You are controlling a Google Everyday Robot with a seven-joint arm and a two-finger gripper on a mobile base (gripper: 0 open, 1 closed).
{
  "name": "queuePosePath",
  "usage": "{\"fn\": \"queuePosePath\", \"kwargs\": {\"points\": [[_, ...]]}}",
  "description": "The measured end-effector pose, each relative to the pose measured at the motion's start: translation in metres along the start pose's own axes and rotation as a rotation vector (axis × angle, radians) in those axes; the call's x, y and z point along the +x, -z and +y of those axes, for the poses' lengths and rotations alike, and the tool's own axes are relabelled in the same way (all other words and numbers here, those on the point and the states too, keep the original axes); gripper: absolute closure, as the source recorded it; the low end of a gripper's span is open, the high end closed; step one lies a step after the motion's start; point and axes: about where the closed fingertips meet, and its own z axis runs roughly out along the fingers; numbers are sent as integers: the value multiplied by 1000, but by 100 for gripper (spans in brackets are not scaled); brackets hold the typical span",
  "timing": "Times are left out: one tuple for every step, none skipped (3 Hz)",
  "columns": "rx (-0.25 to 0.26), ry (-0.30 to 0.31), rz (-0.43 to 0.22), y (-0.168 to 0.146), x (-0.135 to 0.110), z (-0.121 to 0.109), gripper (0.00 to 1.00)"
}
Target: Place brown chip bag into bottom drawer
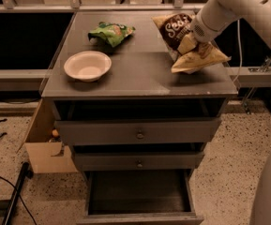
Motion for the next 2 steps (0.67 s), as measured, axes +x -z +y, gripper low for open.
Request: {"fn": "queuePosePath", "kwargs": {"points": [[-76, 103, 14, 21, 22, -5, 100], [-208, 219, 15, 47, 44, 3, 100]]}}
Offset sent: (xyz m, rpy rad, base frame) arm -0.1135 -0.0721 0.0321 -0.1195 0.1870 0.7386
